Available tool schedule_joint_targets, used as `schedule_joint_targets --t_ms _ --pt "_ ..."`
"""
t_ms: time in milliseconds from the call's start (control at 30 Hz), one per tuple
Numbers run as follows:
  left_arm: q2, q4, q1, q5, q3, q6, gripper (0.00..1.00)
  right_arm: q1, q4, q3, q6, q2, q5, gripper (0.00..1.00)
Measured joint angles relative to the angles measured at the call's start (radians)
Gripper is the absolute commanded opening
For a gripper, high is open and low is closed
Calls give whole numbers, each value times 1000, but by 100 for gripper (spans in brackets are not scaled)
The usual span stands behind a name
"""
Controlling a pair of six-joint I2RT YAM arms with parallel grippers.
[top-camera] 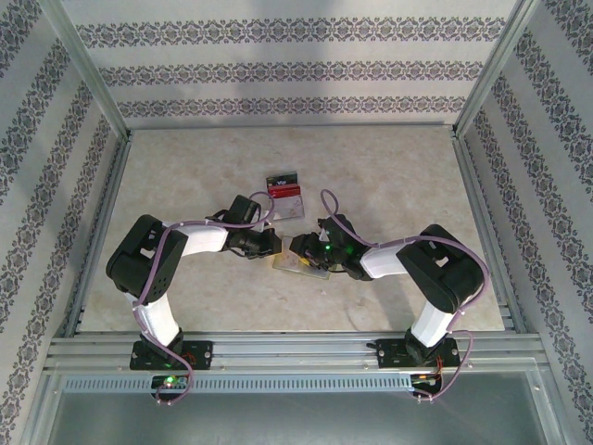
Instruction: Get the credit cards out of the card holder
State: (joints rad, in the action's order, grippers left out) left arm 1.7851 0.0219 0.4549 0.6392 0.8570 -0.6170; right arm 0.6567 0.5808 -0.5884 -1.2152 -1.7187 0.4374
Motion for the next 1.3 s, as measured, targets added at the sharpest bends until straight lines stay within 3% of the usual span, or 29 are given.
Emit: schedule_joint_targets --t_ms 1300 --pt "12 60 1 -11 38 34 11 -33 26 82 -14 71 23 17"
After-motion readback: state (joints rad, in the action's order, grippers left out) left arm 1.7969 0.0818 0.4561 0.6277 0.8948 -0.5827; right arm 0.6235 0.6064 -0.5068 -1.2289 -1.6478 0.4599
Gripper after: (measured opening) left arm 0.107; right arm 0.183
